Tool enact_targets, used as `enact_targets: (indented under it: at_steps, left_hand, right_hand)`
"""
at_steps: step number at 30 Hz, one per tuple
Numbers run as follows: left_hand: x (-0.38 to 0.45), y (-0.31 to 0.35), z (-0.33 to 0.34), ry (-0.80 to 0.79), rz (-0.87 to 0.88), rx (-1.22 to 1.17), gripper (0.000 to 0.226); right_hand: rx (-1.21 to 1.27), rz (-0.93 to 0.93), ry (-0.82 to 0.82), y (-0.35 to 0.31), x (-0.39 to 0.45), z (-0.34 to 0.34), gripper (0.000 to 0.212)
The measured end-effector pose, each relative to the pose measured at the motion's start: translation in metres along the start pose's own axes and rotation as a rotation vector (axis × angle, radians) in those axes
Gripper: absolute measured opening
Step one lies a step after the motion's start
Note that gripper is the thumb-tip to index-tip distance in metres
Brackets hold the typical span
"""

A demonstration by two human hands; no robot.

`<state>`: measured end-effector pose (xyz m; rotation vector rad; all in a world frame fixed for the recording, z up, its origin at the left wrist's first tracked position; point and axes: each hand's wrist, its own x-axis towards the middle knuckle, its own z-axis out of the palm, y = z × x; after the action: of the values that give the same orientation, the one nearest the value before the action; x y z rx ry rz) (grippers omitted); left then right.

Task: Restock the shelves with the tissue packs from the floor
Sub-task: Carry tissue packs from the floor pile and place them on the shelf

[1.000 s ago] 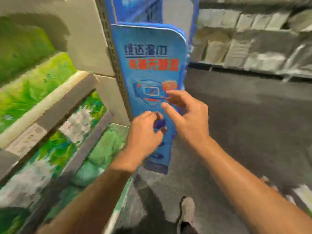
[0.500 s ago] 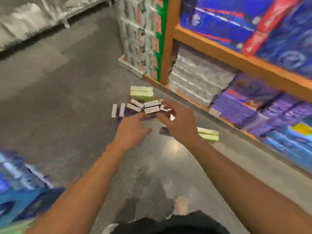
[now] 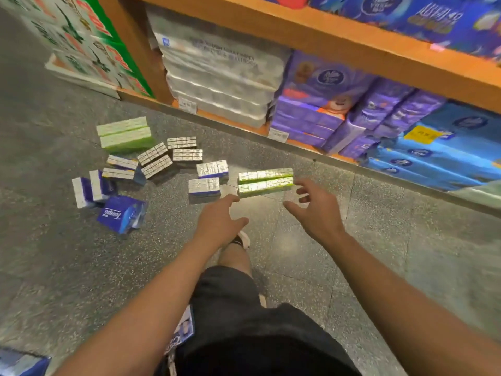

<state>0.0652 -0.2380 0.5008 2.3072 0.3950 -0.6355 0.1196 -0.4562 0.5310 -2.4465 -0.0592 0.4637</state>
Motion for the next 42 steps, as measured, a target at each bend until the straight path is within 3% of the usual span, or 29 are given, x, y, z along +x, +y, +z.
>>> enact_targets:
  at_steps: [7, 12, 16, 22, 25, 30, 36, 39, 42]
  left_hand:
    - [0.233, -0.034, 0.059, -0.159, -0.111, 0.084, 0.059]
    - [0.384, -0.089, 0.156, -0.270, -0.122, 0.319, 0.060]
    - [0.488, -0.135, 0.253, -0.272, -0.147, 0.393, 0.066]
    - [0.559, -0.191, 0.371, -0.263, -0.375, 0.583, 0.076]
    - [0.557, -0.201, 0.385, -0.174, -0.364, 0.672, 0.073]
    - [0.521, -0.165, 0.308, -0.058, -0.199, 0.297, 0.052]
    - [0.469, -0.062, 0.117, 0.079, -0.117, 0.268, 0.033]
    - [0.425, -0.023, 0.019, 0.167, -0.010, 0.237, 0.035]
    - [0.365, 0.015, -0.078, 0.196, -0.056, 0.135, 0.051]
  right_hand:
    - [-0.033, 0.181, -0.104, 0.079, 0.165, 0.069, 0.052]
    - [-0.040, 0.201, -0.214, 0.163, 0.286, 0.149, 0.051]
    - [0.004, 0.176, -0.295, 0.233, 0.360, 0.224, 0.044]
    - [-0.011, 0.070, -0.434, 0.302, 0.390, 0.297, 0.042]
    - [-0.045, 0.051, -0.502, 0.311, 0.396, 0.302, 0.046]
    - [-0.217, -0.001, -0.543, 0.255, 0.401, 0.271, 0.053]
    - [-0.380, -0.175, -0.511, 0.143, 0.409, 0.192, 0.078]
    - [-0.324, -0.217, -0.573, 0.077, 0.397, 0.146, 0.093]
    - [-0.189, -0.300, -0.593, 0.014, 0.375, 0.108, 0.091]
